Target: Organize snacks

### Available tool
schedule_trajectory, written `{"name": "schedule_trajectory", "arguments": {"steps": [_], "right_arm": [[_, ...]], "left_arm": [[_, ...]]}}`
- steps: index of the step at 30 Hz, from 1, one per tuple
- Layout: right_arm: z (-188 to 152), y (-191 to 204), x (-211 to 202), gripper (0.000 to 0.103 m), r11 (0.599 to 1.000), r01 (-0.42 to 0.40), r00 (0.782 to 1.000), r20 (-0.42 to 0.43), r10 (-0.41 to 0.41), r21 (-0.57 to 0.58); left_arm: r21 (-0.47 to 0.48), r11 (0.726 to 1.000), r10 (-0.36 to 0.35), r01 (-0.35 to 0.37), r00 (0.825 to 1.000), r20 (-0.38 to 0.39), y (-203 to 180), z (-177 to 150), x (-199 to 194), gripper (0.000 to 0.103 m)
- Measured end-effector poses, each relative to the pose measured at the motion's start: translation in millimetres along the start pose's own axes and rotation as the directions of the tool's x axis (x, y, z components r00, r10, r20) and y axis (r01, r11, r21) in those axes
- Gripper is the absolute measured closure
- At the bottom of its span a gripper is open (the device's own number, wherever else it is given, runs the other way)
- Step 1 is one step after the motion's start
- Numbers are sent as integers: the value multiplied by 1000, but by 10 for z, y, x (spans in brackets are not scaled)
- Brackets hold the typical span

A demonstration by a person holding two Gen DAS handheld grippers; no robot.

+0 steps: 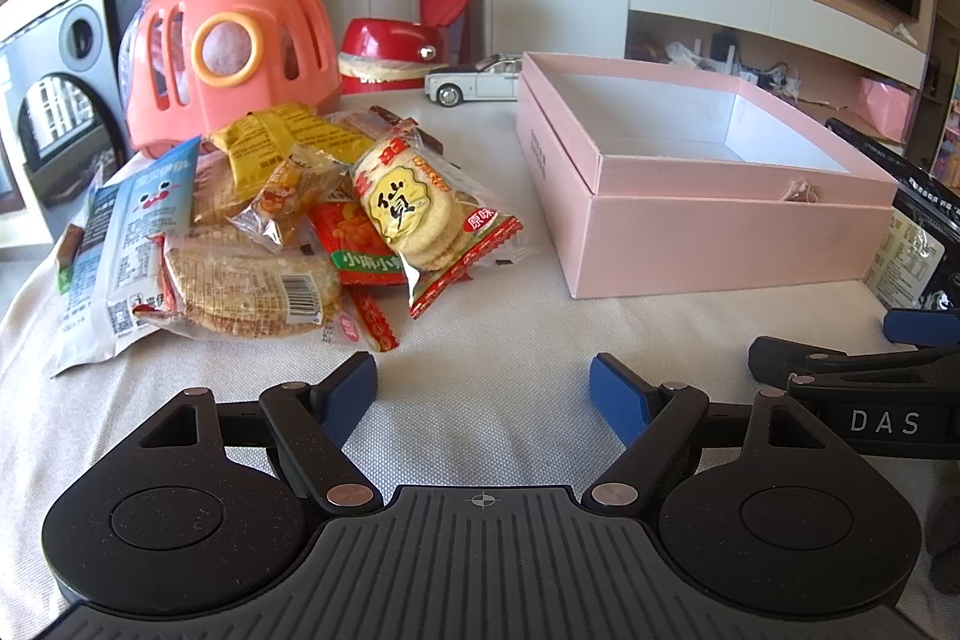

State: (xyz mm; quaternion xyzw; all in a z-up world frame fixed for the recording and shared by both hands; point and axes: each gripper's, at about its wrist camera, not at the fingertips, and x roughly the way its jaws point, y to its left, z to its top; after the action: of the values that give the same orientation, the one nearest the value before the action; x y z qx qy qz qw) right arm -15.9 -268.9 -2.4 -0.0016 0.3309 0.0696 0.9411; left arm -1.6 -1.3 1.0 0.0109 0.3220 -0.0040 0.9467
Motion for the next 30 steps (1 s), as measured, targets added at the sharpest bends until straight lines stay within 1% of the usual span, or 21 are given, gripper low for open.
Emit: {"name": "schedule_trajectory", "arguments": {"steps": [13,15,17,20,22,24,27,29,30], "right_arm": [[0,-9,-7,0,1000,0,1000,0,0,0],[0,-18,-14,0,1000,-6,1000,-3,6,-4],[15,-35,-33,0,999,-26,999,-30,25,-24],[106,-47,-44,0,998,-48,993,-109,44,-39],[139,-29,-50,0,997,-63,985,-161,54,-50],[148,-8,-54,0,998,-53,983,-181,44,-44],[100,78,-104,0,999,-24,985,-170,17,-44],[89,144,-133,0,997,-19,989,-150,8,-70],[89,200,-159,0,995,-24,990,-138,12,-92]], "left_arm": [[-7,1000,-8,8,1000,1,1,-1,23,19],[-9,1000,-22,22,1000,3,26,-2,11,19],[-12,998,-59,59,998,2,83,-8,-19,20],[-54,988,-143,143,990,2,251,14,-125,24],[-68,982,-173,175,984,39,396,45,-278,24],[-67,982,-169,175,982,83,546,78,-433,24],[-91,982,-153,165,980,130,861,147,-591,24],[-123,981,-137,153,982,133,1086,210,-577,25],[-136,979,-134,150,984,119,1189,255,-529,25]]}}
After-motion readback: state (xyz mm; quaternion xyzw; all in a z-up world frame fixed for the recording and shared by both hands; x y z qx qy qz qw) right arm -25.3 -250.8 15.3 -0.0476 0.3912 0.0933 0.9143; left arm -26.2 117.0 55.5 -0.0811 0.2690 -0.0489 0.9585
